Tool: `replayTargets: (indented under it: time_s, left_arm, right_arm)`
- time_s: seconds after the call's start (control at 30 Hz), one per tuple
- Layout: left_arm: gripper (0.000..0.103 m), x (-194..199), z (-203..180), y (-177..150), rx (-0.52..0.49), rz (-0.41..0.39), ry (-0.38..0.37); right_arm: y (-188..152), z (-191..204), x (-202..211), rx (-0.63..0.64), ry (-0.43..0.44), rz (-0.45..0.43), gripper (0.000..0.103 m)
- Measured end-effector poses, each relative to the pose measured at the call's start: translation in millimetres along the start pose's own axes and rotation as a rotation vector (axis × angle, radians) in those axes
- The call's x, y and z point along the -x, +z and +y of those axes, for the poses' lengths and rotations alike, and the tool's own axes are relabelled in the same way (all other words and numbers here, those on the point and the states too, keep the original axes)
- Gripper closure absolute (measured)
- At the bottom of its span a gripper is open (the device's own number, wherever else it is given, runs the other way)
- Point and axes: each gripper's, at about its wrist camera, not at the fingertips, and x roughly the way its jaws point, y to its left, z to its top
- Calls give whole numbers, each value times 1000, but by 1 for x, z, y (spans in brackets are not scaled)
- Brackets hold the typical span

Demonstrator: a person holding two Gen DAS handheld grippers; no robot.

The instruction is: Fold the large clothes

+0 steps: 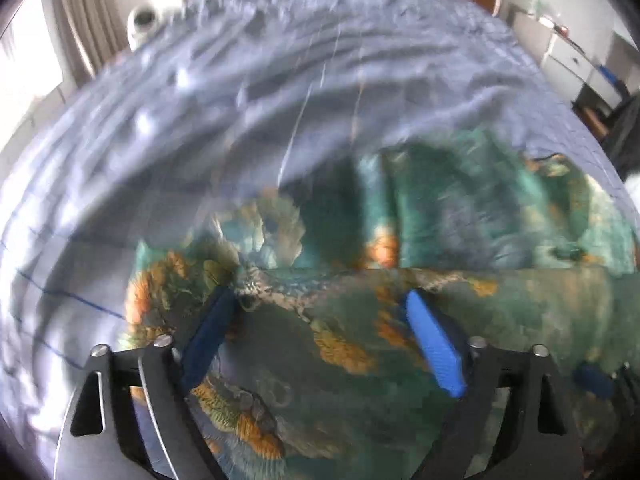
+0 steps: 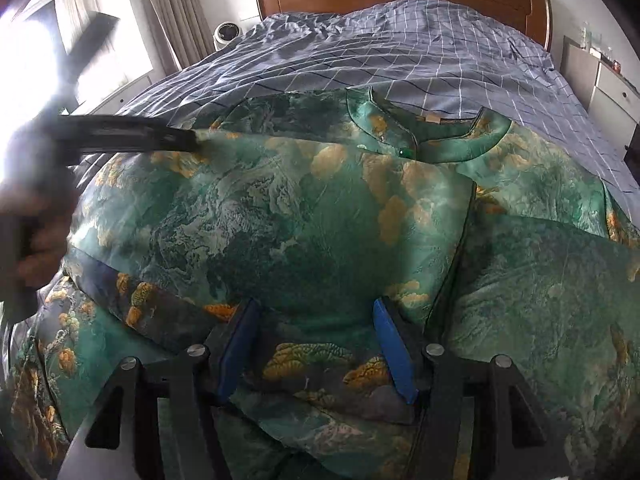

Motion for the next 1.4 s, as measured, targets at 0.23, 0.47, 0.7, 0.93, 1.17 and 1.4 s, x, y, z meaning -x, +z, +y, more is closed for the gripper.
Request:
replayTargets:
  time_s: [0.23, 0.47, 0.7, 0.93, 1.17, 1.4]
  left_arm:
    - [13, 22, -5, -41, -10, -47, -27]
    - [13, 71, -12, -97, -50, -7, -48]
    - [14, 145, -15, -188, -178, 53, -151]
    - [3, 227, 75, -252, -34, -90, -137]
    - [3, 199, 105, -288, 105, 43, -369]
    - [1, 176, 65, -308, -88, 110, -254]
  right_arm:
    - [-1, 1, -4, 5, -17, -6, 43]
    - [-3, 3, -3, 20, -32, -10, 43]
    - [3, 11, 10, 26, -73, 17, 42]
    - [-31, -19, 127, -89, 30, -82, 20]
    - [-186, -143, 237, -363, -120, -42, 20]
    - [-304, -161, 268, -473, 31, 58, 20]
